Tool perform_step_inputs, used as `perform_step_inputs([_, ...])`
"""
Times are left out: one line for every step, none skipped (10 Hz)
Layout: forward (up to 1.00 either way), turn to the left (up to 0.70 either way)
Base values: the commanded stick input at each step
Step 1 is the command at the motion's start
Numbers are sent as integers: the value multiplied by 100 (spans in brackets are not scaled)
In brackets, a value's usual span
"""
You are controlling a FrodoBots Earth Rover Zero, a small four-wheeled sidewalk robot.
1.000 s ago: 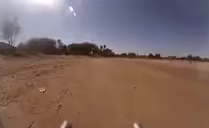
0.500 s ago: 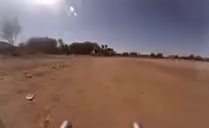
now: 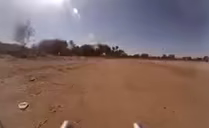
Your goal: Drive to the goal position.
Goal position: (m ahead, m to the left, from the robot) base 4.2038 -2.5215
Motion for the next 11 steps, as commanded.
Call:
perform_step_inputs([70, 0])
perform_step_inputs([70, 0])
perform_step_inputs([70, 0])
perform_step_inputs([70, 0])
perform_step_inputs([70, 0])
perform_step_inputs([70, 0])
perform_step_inputs([70, 0])
perform_step_inputs([70, 0])
perform_step_inputs([70, 0])
perform_step_inputs([70, 0])
perform_step_inputs([70, 0])
